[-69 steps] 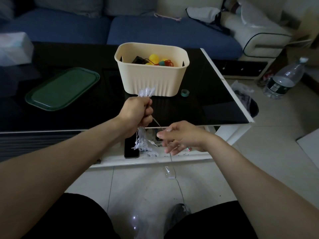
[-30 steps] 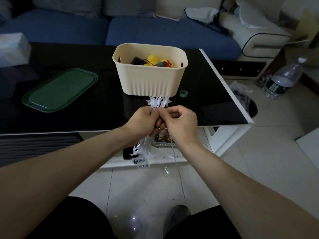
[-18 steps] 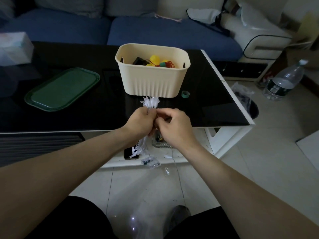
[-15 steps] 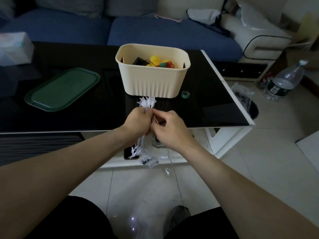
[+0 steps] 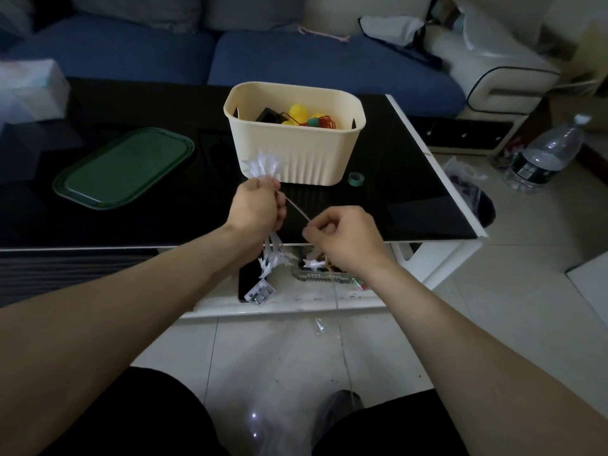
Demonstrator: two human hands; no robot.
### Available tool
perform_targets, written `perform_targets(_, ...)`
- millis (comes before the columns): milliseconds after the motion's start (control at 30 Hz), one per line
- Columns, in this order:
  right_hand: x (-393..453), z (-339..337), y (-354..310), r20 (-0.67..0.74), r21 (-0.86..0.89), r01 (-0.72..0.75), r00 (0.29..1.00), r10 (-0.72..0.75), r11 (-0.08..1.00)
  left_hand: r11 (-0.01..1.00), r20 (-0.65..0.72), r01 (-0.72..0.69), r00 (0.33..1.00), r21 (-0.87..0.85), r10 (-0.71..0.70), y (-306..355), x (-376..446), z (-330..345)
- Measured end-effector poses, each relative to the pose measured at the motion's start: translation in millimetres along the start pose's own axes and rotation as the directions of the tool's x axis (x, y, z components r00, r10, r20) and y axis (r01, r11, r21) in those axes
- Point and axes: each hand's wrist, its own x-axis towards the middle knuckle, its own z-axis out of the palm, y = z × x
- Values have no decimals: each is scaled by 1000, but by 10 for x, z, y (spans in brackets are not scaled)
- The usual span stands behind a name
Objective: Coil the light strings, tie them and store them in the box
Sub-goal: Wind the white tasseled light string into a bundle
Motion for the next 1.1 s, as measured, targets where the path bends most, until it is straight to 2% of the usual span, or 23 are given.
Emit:
perform_targets(133,50,-72,112,53,5,-73,996,72,997,985,2,-33,999,-171,33,100,-14,-21)
perform_targets(233,58,-90,181,210,118,-236,955,208,965,964,13,-39,999,-262,44,156,-32,-42)
perform_targets(333,31,-136,169,358,84,-280,904,233,956,943,9,-34,999,-332,39,174,-41,-52)
perform_targets(467,-7,-219,163,503,-59,-343,801,325,938,956,-6,-33,999,-292,33,171,4,-66)
perform_targets(567,19,-333,228,528,-137,-357,763,373,924,974,-28,-38,999,-225,33,153,31,-99)
perform_targets(633,37,-448,280,507,-133,-354,778,370,926,978,-32,-31,999,-205,25,141,40,-108)
perform_targets(767,18,-655,380,407,42,-426,834,374,904,982,-24,-16,1000,-189,12,135,29,-91)
perform_targets(933,-2,-695,348,165,188,-291,951,261,938,986,-2,0,1000,-169,0,106,10,-47)
perform_targets(1100,-41,-631,191,201,160,-163,971,129,974,976,59,58,997,-208,-47,115,-25,-17)
